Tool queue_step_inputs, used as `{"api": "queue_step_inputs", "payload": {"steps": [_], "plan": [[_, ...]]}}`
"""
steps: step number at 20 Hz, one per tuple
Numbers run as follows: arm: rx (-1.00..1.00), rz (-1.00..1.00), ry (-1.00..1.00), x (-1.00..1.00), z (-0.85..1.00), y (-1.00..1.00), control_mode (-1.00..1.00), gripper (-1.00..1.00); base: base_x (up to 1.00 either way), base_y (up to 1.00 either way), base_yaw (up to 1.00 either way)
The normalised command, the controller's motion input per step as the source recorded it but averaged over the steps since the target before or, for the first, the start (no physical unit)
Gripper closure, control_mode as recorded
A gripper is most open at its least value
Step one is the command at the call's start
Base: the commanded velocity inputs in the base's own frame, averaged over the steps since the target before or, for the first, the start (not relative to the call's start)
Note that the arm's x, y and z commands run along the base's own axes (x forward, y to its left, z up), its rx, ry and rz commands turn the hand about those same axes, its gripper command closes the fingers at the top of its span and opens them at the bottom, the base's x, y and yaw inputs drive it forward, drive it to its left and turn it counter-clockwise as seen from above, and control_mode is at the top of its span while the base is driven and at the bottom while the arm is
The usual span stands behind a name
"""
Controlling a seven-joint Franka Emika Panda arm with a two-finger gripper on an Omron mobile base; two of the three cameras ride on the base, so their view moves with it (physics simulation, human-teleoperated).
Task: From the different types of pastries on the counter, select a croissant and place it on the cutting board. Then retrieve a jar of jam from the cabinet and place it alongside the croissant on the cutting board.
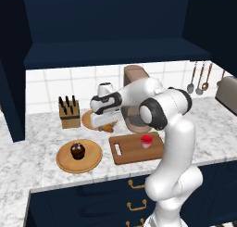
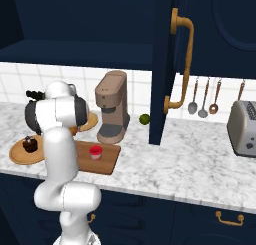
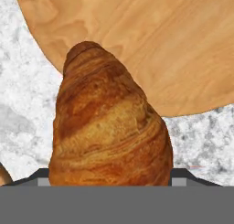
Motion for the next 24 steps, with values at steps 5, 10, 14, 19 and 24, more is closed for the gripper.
{"api": "queue_step_inputs", "payload": {"steps": [5, 10, 14, 19, 24], "plan": [[0.00, -0.01, -0.08, -0.68, 0.20, -0.24, -1.00, 1.00, 0.00, 0.00, 0.00], [0.00, -0.03, -0.06, -0.62, 0.15, -0.18, -1.00, 1.00, 0.00, 0.00, 0.00], [0.00, -0.06, -0.02, -0.51, 0.16, -0.35, -1.00, 1.00, 0.00, 0.00, 0.00], [0.00, -0.06, -0.06, -0.49, 0.00, -0.08, -1.00, 1.00, 0.00, 0.00, 0.00], [0.00, -0.12, 0.00, -0.24, 0.00, -0.13, -1.00, 1.00, 0.00, 0.00, 0.00]]}}
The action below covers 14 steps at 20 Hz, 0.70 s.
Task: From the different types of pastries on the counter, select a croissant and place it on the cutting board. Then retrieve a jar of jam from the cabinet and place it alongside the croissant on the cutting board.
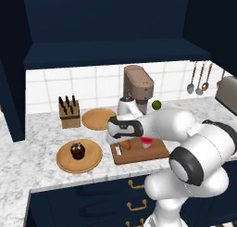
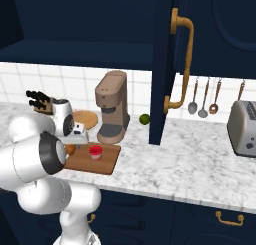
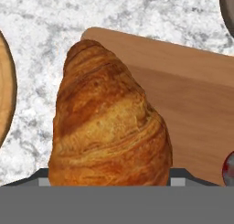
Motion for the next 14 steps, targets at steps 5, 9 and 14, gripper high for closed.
{"api": "queue_step_inputs", "payload": {"steps": [5, 9, 14], "plan": [[0.00, -0.14, 0.00, -0.18, 0.00, -0.18, -1.00, 1.00, 0.00, 0.00, 0.00], [0.00, -0.12, -0.01, -0.20, 0.00, -0.20, -1.00, 1.00, 0.00, 0.00, 0.00], [0.00, -0.10, 0.00, -0.20, -0.05, -0.20, -1.00, 1.00, 0.00, 0.00, 0.00]]}}
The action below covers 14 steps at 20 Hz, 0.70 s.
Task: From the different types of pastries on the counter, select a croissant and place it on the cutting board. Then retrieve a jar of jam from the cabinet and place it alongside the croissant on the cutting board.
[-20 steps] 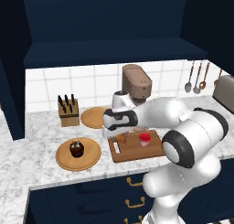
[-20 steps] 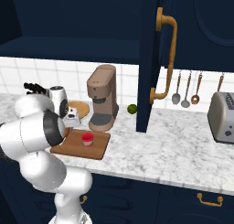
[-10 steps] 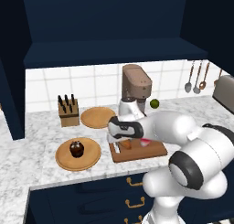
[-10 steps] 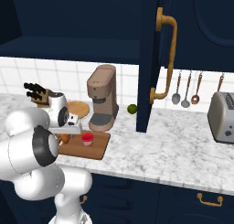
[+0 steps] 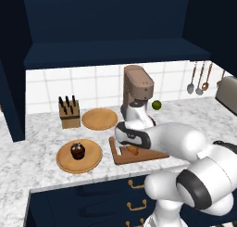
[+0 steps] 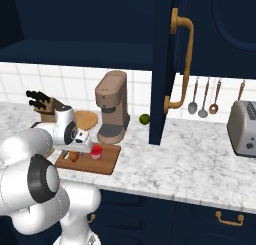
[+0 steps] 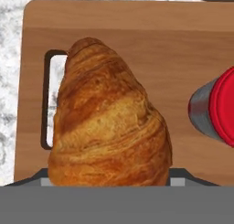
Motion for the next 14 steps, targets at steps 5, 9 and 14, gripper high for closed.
{"api": "queue_step_inputs", "payload": {"steps": [5, 9, 14], "plan": [[0.00, -0.07, -0.01, -0.05, -0.23, 0.00, -1.00, 1.00, 0.00, 0.00, 0.00], [0.00, -0.06, -0.05, 0.00, -0.17, 0.00, -1.00, 1.00, 0.00, 0.00, 0.00], [0.01, -0.06, -0.05, 0.00, -0.05, 0.02, -1.00, 1.00, 0.00, 0.00, 0.00]]}}
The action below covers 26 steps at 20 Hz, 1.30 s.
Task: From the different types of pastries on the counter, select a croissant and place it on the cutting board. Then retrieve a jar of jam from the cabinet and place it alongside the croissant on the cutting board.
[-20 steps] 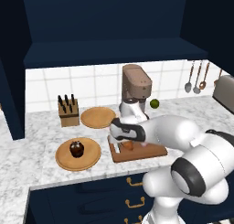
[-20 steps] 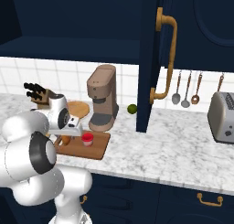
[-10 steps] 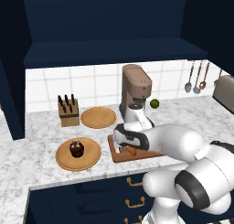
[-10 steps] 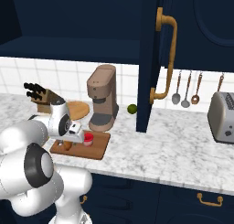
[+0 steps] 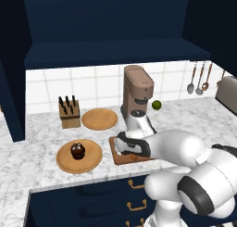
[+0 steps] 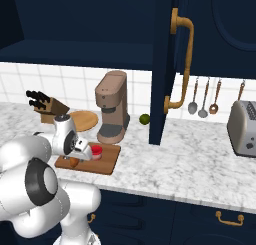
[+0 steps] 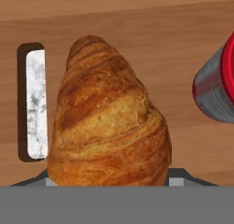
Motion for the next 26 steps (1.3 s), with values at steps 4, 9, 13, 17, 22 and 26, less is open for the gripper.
{"api": "queue_step_inputs", "payload": {"steps": [4, 9, 13, 17, 22, 26], "plan": [[0.03, -0.05, -0.05, 0.04, 0.00, 0.12, -1.00, 1.00, 0.00, 0.00, 0.00], [0.02, -0.02, -0.04, 0.00, 0.01, 0.05, -1.00, 1.00, 0.00, 0.00, 0.00], [0.02, -0.01, -0.04, 0.18, 0.05, 0.00, -1.00, 1.00, 0.00, 0.00, 0.00], [0.00, -0.01, -0.04, 0.02, 0.00, 0.00, -1.00, 1.00, 0.00, 0.00, 0.00], [0.01, -0.01, -0.03, 0.00, 0.04, 0.02, -1.00, -1.00, 0.00, 0.00, 0.00], [0.09, 0.00, 0.00, 0.00, 0.52, 0.00, -1.00, -1.00, 0.00, 0.00, 0.00]]}}
